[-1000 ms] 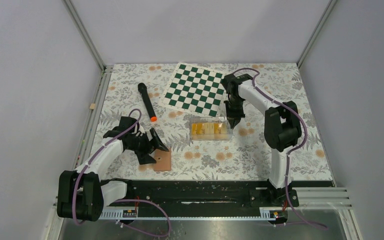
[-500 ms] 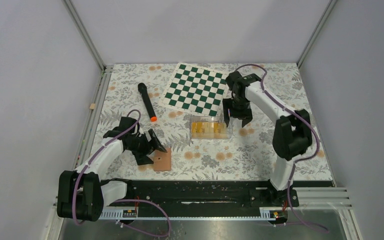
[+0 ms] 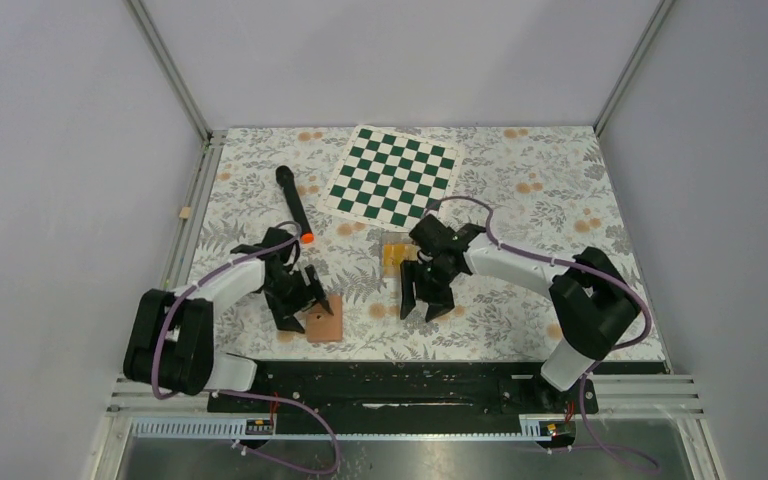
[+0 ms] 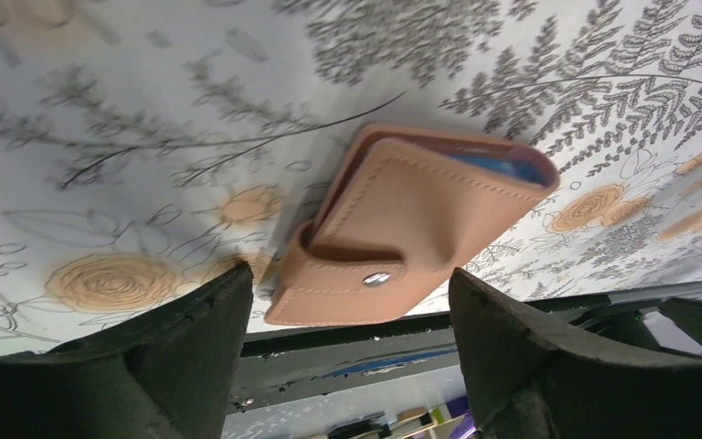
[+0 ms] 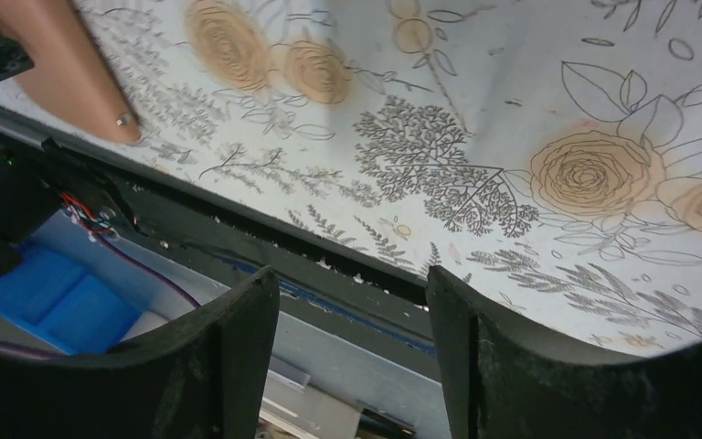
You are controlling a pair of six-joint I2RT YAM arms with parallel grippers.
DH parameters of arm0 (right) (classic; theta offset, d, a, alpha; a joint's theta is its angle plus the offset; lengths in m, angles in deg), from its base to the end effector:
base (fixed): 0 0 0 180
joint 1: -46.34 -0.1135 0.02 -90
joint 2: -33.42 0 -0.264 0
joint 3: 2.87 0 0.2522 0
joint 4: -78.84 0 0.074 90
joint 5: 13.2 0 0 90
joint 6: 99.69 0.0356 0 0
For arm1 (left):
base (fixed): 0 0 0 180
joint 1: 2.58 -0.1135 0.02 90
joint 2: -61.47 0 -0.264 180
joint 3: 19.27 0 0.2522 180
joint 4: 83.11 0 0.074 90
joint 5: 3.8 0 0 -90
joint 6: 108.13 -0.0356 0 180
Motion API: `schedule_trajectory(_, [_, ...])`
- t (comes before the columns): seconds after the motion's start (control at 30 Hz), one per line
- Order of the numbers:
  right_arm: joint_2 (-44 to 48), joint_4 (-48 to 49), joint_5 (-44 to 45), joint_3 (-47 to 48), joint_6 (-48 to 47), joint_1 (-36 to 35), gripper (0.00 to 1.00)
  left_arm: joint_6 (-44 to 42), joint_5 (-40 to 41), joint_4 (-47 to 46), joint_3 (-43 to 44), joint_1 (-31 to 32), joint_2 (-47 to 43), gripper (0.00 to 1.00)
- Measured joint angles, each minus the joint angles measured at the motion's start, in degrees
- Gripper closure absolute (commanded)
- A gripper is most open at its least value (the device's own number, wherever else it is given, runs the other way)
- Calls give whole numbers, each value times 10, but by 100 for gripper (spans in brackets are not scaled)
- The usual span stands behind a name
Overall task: Put the credit cards into the card holder
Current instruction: Pick up the card holder from the corner of the board.
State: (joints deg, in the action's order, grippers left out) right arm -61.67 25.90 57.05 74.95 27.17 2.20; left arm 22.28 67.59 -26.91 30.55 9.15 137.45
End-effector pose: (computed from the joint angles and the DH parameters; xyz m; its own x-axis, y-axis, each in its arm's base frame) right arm 0.2217 0.2319 0.2004 -0.9827 -0.1669 -0.0802 -0.1851 0.8697 0.4575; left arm 0.1903 -0.0511 0.1517 -0.8907 -0.4425 0.1038 -0.4507 0.8306 -0.3270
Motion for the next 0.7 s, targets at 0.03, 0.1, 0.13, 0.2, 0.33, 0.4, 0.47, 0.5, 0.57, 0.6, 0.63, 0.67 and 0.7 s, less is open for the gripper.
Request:
schedule_trajectory(0.03, [0,24,-8,-23,19,1,33,0,2,3,13,9,19,27])
schedule_trajectory(0.1, [4,79,-22,-69,61,2,34,0,7,2,40,31,53,30])
schedule_trajectory(0.13, [8,111,-29,-91,83,3,34,0,7,2,50,40,66,31])
schedule_trajectory(0.2, [14,171,-42,-130,122,3,34,2,8,-2,67,62,87,34])
schedule_trajectory(0.33, [14,273,-54,-177,181,3,35,11,7,-10,87,106,111,39])
schedule_trajectory(0.4, [8,310,-55,-187,202,3,35,17,6,-18,90,128,114,41])
schedule_trajectory(0.47, [-1,340,-58,-191,216,3,37,23,4,-27,91,146,115,44])
schedule_trajectory(0.5, [-7,356,-61,-191,224,3,37,28,3,-32,91,155,115,46])
schedule_trajectory(0.57, [-16,383,-65,-192,233,3,38,36,-3,-44,91,168,115,52])
schedule_trajectory(0.6, [-19,396,-69,-192,237,3,38,39,-5,-50,91,174,115,54])
schedule_trajectory(0.63, [-22,407,-70,-192,241,3,39,43,-7,-58,91,180,115,57])
schedule_trajectory(0.67, [-23,414,-70,-193,244,3,39,47,-8,-64,91,184,115,60])
schedule_trajectory(0.7, [-25,422,-70,-193,246,3,40,50,-9,-69,91,188,115,65])
